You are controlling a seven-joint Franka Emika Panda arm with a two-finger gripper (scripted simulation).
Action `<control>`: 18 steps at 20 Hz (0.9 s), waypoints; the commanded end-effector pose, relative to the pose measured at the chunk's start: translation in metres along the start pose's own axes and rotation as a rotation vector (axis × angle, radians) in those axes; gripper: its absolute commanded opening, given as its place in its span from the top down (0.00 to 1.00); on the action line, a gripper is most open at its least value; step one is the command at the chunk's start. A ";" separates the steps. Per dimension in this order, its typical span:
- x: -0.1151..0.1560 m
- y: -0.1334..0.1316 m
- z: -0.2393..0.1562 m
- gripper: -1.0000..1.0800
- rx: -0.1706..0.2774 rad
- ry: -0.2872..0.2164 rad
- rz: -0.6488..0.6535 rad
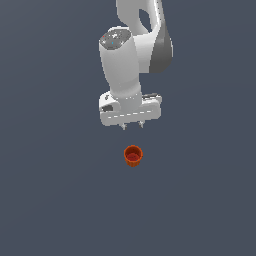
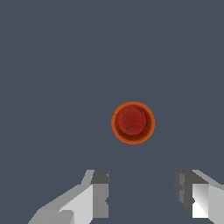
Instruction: Pick up the object and move it to a goal position.
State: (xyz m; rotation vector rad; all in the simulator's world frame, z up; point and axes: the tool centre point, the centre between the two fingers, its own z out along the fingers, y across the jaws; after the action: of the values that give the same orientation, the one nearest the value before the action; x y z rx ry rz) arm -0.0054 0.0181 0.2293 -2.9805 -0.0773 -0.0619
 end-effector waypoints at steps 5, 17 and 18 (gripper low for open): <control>0.001 -0.012 -0.065 0.38 0.099 0.084 -0.074; -0.014 -0.045 -0.180 0.38 0.211 0.266 -0.271; -0.016 -0.049 -0.188 0.38 0.215 0.281 -0.290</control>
State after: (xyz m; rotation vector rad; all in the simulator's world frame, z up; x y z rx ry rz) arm -0.0267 0.0321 0.4085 -2.7120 -0.4130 -0.4393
